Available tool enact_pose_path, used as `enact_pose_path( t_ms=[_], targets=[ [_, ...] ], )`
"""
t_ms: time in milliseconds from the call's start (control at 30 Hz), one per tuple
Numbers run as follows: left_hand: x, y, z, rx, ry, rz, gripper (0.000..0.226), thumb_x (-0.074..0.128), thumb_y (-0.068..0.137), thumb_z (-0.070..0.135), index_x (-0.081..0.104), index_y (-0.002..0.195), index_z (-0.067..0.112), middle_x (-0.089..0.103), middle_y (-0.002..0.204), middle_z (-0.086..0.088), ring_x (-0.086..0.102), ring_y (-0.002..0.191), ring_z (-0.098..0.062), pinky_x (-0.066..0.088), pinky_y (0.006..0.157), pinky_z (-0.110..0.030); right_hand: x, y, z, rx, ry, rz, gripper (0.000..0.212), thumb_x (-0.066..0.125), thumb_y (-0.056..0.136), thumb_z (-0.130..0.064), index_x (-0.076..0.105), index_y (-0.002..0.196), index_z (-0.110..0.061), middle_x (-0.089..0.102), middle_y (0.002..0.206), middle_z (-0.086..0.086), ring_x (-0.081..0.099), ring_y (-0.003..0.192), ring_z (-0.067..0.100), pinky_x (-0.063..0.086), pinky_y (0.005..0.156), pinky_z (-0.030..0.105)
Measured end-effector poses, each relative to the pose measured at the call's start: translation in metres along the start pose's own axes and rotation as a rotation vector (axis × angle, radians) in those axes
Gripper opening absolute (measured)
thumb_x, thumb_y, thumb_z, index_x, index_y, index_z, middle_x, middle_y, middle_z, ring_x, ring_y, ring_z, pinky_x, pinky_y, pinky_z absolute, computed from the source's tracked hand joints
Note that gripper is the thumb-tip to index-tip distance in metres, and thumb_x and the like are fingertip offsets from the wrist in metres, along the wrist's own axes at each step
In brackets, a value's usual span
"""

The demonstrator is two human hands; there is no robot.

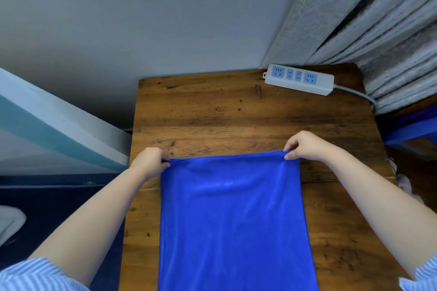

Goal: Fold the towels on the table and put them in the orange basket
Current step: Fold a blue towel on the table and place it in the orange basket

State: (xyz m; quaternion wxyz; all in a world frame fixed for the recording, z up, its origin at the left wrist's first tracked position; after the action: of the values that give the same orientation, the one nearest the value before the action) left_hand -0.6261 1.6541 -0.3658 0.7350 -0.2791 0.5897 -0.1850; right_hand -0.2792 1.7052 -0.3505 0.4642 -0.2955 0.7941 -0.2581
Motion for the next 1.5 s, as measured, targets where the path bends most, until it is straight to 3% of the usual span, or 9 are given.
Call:
enact_pose_path(
  t_ms=[100, 333, 533, 700, 833, 1000, 1167, 1333, 1500],
  targets=[
    [-0.003, -0.015, -0.009, -0.020, -0.121, 0.025, 0.015, 0.061, 0.086, 0.014, 0.072, 0.093, 0.006, 0.068, 0.092, -0.008, 0.058, 0.086, -0.021, 0.046, 0.072, -0.028, -0.001, -0.018, 0.005, 0.025, 0.161, -0.015, 0.016, 0.070, 0.076, -0.007, 0.068, 0.064, -0.017, 0.063, 0.072, -0.002, 0.053, 0.065, 0.007, 0.040, 0.055, 0.019],
    [-0.020, -0.058, -0.013, -0.042, -0.151, 0.069, 0.024, 0.071, 0.077, 0.009, 0.056, 0.060, 0.016, 0.055, 0.067, 0.003, 0.053, 0.073, -0.017, 0.042, 0.055, -0.022, 0.004, -0.066, -0.001, 0.042, 0.177, -0.088, 0.011, 0.067, 0.081, -0.013, 0.073, 0.073, -0.018, 0.068, 0.085, 0.000, 0.059, 0.090, 0.014, 0.045, 0.087, 0.033],
    [-0.038, -0.106, -0.001, 0.010, -0.035, 0.182, 0.037, 0.070, 0.075, 0.007, 0.040, 0.056, 0.019, 0.046, 0.064, 0.004, 0.047, 0.070, -0.017, 0.033, 0.048, -0.022, -0.005, -0.107, -0.020, -0.014, 0.037, 0.069, 0.021, 0.068, 0.078, -0.006, 0.065, 0.060, -0.017, 0.063, 0.074, -0.001, 0.057, 0.075, 0.010, 0.047, 0.063, 0.023],
    [-0.061, -0.151, 0.005, 0.094, -0.134, 0.288, 0.019, 0.070, 0.077, 0.010, 0.052, 0.076, 0.016, 0.055, 0.079, 0.001, 0.051, 0.075, -0.017, 0.042, 0.059, -0.025, -0.026, -0.157, -0.037, -0.108, -0.081, 0.279, 0.027, 0.067, 0.075, -0.002, 0.051, 0.062, -0.019, 0.054, 0.071, -0.003, 0.052, 0.073, 0.016, 0.040, 0.055, 0.020],
    [-0.090, -0.181, 0.023, 0.244, -0.050, 0.305, 0.016, 0.065, 0.084, 0.015, 0.070, 0.097, 0.008, 0.064, 0.093, -0.010, 0.050, 0.079, -0.016, 0.043, 0.073, -0.026, -0.047, -0.186, -0.057, -0.079, -0.420, 0.397, 0.017, 0.058, 0.081, -0.004, 0.066, 0.094, -0.011, 0.063, 0.096, 0.004, 0.056, 0.091, 0.019, 0.045, 0.072, 0.024],
    [-0.166, -0.226, 0.033, 0.261, -0.064, 0.614, 0.017, 0.064, 0.085, 0.018, 0.071, 0.094, 0.006, 0.058, 0.088, -0.009, 0.057, 0.093, -0.026, 0.039, 0.073, -0.027, -0.103, -0.238, -0.096, -0.055, -0.541, 0.715, 0.029, 0.046, 0.085, 0.000, 0.067, 0.103, -0.006, 0.063, 0.112, 0.014, 0.057, 0.106, 0.031, 0.049, 0.086, 0.034],
    [-0.229, -0.291, 0.032, 0.268, -0.379, 1.269, 0.018, 0.059, 0.087, 0.008, 0.072, 0.097, 0.003, 0.059, 0.093, -0.023, 0.057, 0.086, -0.037, 0.040, 0.069, -0.034, -0.145, -0.307, -0.127, -0.289, -0.376, 1.272, 0.023, 0.046, 0.082, 0.006, 0.066, 0.093, 0.006, 0.063, 0.096, 0.026, 0.060, 0.090, 0.038, 0.045, 0.069, 0.040],
    [-0.225, -0.274, 0.038, 0.123, -0.195, 1.019, 0.028, 0.044, 0.094, 0.013, 0.069, 0.102, 0.005, 0.055, 0.109, -0.019, 0.054, 0.099, -0.037, 0.039, 0.074, -0.031, -0.117, -0.288, -0.130, -0.181, -0.777, 0.890, 0.023, 0.042, 0.088, -0.004, 0.058, 0.105, -0.006, 0.062, 0.110, 0.010, 0.059, 0.104, 0.025, 0.046, 0.082, 0.031],
    [-0.250, -0.291, 0.042, 0.181, -0.306, 1.138, 0.027, 0.042, 0.093, 0.005, 0.067, 0.099, -0.004, 0.054, 0.105, -0.025, 0.053, 0.096, -0.038, 0.041, 0.077, -0.035, -0.133, -0.302, -0.130, -0.293, -0.783, 1.045, 0.026, 0.036, 0.085, 0.005, 0.054, 0.102, -0.003, 0.063, 0.106, 0.011, 0.060, 0.099, 0.026, 0.045, 0.079, 0.032]
  ],
)
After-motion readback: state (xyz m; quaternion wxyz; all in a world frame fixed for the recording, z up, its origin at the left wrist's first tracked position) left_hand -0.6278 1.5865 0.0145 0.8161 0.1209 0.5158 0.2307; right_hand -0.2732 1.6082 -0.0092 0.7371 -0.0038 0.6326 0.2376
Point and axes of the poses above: each hand's wrist, its own y-axis towards the middle knuckle, its own x-axis out of the palm, z = x × y, the point moved 7 cm from there along y, towards the middle knuckle
